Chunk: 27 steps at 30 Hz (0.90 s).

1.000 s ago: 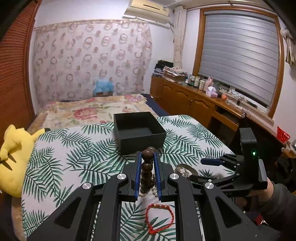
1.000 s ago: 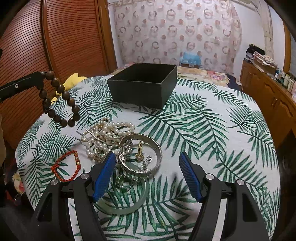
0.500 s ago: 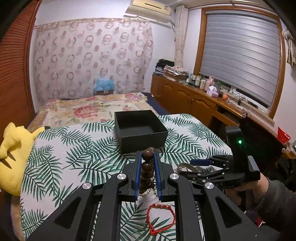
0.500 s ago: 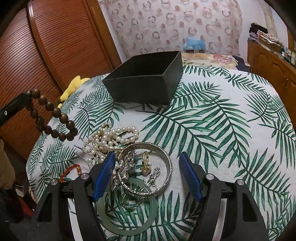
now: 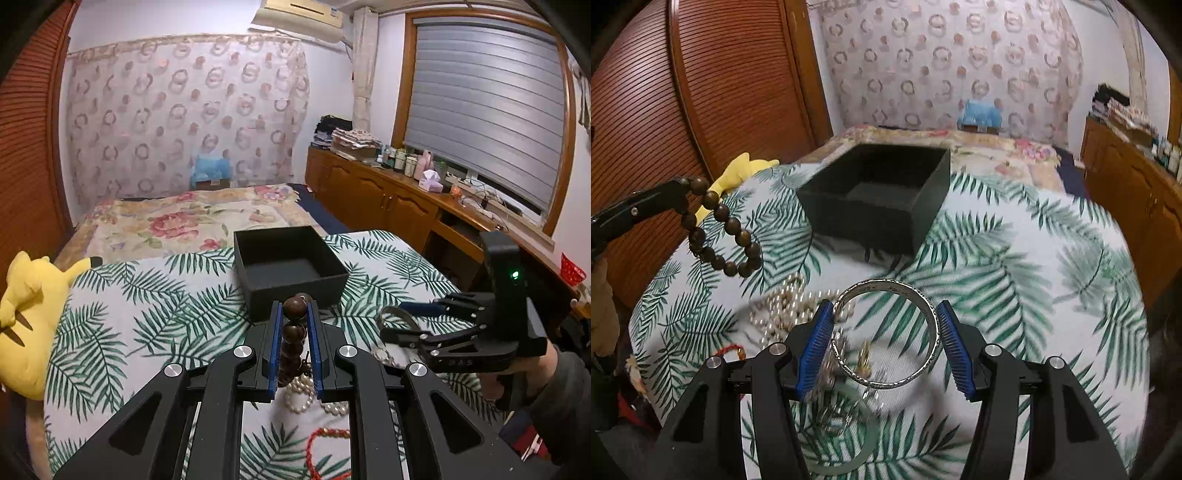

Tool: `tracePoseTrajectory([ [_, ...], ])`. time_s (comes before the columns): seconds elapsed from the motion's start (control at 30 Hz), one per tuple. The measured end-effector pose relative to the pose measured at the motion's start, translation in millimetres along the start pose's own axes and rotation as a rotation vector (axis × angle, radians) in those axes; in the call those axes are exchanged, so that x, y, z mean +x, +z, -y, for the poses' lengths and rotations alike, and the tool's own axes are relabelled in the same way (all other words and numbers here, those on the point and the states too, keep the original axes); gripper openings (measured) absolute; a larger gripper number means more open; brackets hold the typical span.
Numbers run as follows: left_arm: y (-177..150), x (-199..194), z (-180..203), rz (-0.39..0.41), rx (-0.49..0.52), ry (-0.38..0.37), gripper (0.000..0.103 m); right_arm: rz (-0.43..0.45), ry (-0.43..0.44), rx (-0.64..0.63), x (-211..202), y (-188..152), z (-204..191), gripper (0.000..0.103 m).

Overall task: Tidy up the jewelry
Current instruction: 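Carry the bead bracelet to the box with left tool while right tool carries silver bangle, then open both tools to drop the bead bracelet and silver bangle into the box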

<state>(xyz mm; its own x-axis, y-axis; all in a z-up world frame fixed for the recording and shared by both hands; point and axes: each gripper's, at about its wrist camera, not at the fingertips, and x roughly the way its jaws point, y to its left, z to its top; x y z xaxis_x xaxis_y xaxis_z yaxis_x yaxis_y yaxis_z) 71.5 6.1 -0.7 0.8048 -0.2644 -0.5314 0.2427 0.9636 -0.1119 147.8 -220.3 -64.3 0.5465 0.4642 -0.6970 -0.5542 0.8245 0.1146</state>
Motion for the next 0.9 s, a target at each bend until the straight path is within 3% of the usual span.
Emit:
tracePoseTrajectory([
  [0.43,48.6,23.4,-13.0,0.011,0.027,0.044,0.012,0.092,-0.030,-0.096,17.3,78.1,-3.2,0.060],
  [0.8,80.5,41.3,-20.6,0.016,0.034,0.082,0.012,0.051,-0.021,-0.099,64.0,113.3,-1.4,0.060],
  [0.9,83.2,47.8,-24.0,0.006,0.027,0.088,0.012,0.046,-0.017,-0.087,68.6,115.5,2.9,0.071],
])
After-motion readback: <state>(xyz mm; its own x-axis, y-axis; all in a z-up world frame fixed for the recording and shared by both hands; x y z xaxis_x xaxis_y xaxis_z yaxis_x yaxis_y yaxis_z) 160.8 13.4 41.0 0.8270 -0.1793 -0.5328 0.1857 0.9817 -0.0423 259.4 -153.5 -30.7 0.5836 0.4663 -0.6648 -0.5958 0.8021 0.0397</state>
